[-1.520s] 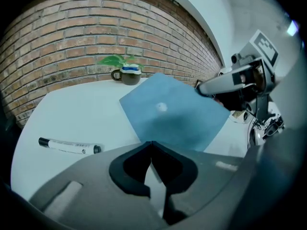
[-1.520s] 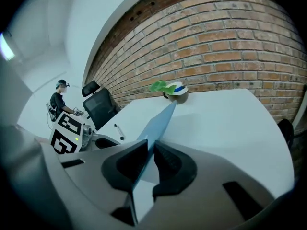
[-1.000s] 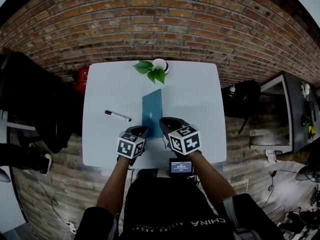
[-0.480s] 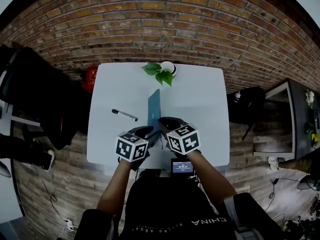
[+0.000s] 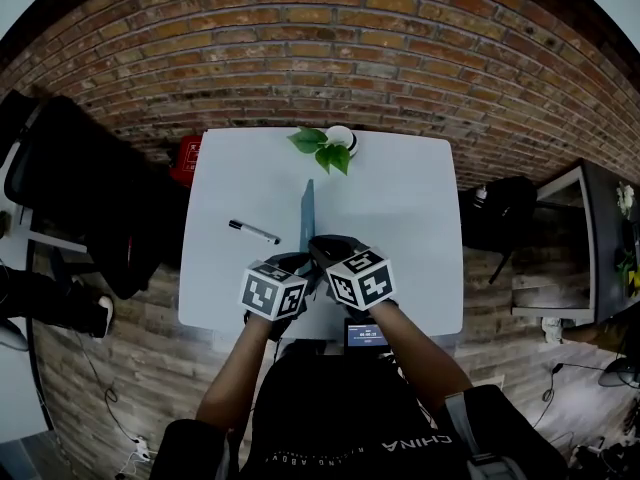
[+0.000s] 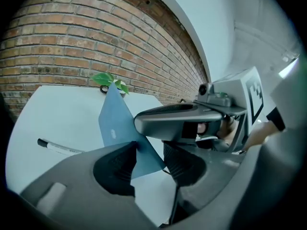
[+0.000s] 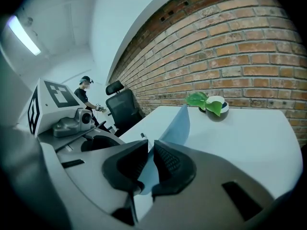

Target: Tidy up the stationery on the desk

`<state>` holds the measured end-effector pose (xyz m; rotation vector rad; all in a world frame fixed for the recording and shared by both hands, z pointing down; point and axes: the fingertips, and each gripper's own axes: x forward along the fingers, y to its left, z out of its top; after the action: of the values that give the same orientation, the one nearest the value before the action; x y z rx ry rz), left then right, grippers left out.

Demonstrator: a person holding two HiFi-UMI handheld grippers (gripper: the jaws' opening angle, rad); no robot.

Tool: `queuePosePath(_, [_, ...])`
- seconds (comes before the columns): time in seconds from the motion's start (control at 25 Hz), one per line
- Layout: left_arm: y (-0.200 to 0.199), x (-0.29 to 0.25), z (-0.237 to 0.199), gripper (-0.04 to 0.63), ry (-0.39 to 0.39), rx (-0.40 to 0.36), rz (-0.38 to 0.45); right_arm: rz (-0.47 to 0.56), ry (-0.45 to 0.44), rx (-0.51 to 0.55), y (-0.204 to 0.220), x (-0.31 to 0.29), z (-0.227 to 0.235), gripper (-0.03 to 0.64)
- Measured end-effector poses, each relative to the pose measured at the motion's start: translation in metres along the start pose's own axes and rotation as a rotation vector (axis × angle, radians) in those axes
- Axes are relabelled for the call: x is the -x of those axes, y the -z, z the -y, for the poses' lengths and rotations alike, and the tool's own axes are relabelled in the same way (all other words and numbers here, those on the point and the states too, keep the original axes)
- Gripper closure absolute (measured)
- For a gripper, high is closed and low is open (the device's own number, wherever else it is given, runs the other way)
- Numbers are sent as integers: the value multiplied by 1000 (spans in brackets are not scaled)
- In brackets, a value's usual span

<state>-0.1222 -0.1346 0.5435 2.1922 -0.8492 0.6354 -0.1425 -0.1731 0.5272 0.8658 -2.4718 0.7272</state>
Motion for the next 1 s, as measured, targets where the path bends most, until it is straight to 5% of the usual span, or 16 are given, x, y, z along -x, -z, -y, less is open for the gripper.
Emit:
queuePosePath(0.24, [4,2,-6,426,-18,37,-28,2,-19,3,0,-3,-5,572])
queuePosePath(0.68, [23,-2,-15,518,58,295,75,-9,-19,-2,15,-9,-3,597])
queuePosePath(1.0, [28,-8,-14,532,63,311,73,40,81,-68,20,4,29,604])
